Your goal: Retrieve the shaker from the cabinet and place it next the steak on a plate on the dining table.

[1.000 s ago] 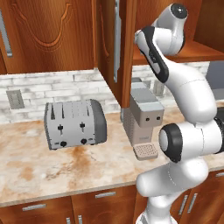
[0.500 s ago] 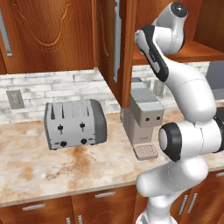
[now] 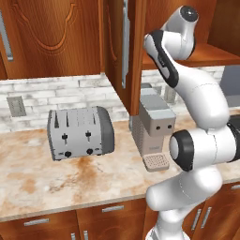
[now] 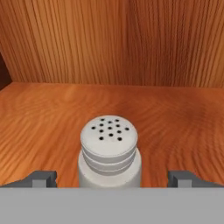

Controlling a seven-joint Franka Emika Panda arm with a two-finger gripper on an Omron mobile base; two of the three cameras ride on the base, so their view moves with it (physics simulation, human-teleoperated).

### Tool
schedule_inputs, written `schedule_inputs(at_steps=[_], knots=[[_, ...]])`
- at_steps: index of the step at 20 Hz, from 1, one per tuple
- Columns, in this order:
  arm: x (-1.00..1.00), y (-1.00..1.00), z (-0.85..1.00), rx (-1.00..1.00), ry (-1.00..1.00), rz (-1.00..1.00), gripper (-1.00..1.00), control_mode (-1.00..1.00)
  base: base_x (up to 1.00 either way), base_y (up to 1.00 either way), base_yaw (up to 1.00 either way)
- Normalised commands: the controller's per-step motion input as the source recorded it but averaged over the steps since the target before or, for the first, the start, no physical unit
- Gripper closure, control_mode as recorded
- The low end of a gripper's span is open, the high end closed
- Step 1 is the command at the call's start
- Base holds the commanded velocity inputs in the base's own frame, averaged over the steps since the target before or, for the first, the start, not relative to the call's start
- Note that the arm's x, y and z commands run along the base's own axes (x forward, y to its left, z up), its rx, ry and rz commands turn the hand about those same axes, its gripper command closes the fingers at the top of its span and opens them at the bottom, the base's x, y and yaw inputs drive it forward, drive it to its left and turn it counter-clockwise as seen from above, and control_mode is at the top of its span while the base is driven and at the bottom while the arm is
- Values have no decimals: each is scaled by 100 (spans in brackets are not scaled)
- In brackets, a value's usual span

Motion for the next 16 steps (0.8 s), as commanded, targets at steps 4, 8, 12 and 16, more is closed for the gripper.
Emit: schedule_inputs(at_steps=[4, 8, 12, 16], knots=[[28, 0, -6, 0, 0, 0, -100, -100, 0, 0, 0], [11, 0, -3, 0, 0, 0, 100, -100, 0, 0, 0], [0, 0, 0, 0, 0, 0, 100, -100, 0, 0, 0], [-28, 0, 0, 0, -1, 0, 100, -100, 0, 0, 0]])
